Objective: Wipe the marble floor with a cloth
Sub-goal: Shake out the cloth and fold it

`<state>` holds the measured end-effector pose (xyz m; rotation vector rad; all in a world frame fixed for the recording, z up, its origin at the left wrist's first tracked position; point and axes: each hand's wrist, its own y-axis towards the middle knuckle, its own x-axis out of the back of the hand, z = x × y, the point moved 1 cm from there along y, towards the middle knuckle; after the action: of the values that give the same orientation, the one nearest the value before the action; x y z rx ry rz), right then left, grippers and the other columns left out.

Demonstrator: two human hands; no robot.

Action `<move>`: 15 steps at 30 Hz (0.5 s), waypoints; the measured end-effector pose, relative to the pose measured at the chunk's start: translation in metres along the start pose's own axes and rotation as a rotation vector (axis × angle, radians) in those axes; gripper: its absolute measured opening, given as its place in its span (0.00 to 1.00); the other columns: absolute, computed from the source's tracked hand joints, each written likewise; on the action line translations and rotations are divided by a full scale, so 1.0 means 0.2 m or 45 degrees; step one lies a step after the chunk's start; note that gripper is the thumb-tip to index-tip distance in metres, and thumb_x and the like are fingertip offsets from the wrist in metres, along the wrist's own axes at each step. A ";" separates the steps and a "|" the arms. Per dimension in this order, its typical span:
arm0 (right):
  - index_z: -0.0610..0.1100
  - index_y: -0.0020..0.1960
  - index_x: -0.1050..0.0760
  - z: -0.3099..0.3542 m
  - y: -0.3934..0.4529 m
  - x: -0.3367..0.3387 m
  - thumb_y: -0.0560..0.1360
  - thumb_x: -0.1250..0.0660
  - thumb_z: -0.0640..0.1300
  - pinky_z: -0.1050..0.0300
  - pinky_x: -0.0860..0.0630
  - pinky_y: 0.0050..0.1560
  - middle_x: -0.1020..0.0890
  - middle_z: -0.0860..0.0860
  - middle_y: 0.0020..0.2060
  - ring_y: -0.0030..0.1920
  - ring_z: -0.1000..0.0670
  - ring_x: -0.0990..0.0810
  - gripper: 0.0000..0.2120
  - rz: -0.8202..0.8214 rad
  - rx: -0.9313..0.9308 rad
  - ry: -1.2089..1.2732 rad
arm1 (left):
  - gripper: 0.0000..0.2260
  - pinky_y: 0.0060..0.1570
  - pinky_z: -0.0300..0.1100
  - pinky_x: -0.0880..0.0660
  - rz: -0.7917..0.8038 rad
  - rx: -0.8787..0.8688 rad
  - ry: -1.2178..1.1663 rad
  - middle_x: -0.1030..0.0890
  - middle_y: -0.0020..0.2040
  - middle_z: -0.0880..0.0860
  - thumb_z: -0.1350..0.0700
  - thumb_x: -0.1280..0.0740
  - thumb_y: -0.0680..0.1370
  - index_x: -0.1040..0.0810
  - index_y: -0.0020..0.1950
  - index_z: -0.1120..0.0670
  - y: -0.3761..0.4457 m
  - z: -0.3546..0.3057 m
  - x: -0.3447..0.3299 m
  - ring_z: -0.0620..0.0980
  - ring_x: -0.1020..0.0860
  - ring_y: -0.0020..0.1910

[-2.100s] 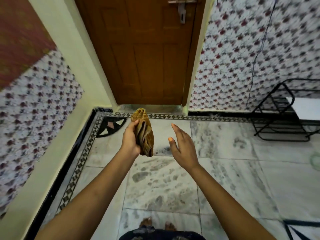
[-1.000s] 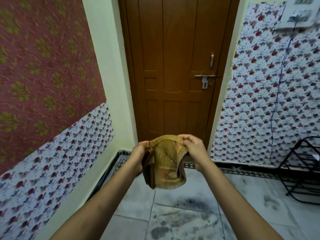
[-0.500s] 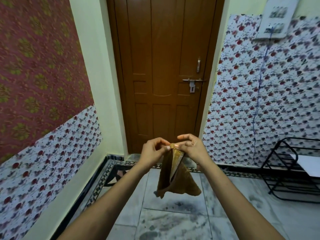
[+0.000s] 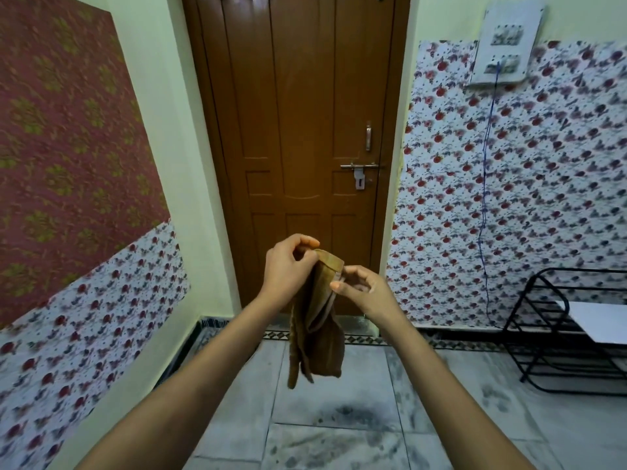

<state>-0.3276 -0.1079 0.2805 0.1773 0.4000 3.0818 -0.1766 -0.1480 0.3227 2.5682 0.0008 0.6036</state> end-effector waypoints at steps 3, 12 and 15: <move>0.54 0.51 0.24 -0.04 0.01 -0.03 0.72 0.29 0.42 0.55 0.24 0.54 0.19 0.51 0.52 0.54 0.52 0.21 0.11 0.072 -0.043 0.023 | 0.08 0.37 0.33 0.31 0.175 0.001 0.176 0.20 0.42 0.48 0.57 0.39 0.78 0.20 0.47 0.54 0.04 -0.04 0.04 0.41 0.24 0.42; 0.46 0.52 0.23 -0.01 0.06 -0.08 0.74 0.32 0.40 0.63 0.22 0.44 0.17 0.50 0.47 0.48 0.54 0.18 0.07 -0.139 -0.014 0.226 | 0.12 0.42 0.44 0.31 0.284 0.358 -0.050 0.27 0.39 0.52 0.57 0.47 0.79 0.27 0.39 0.53 0.06 -0.04 0.10 0.52 0.27 0.44; 0.46 0.49 0.23 -0.01 0.08 -0.10 0.74 0.32 0.39 0.63 0.22 0.39 0.17 0.50 0.42 0.42 0.56 0.18 0.05 -0.167 -0.086 0.365 | 0.12 0.58 0.51 0.28 0.376 0.537 -0.276 0.22 0.47 0.55 0.50 0.43 0.79 0.23 0.47 0.54 0.02 -0.02 0.11 0.57 0.24 0.53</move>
<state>-0.3081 -0.1238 0.2809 -0.2839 0.3006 2.9882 -0.1586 -0.1469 0.3368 3.0631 -0.3677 0.4629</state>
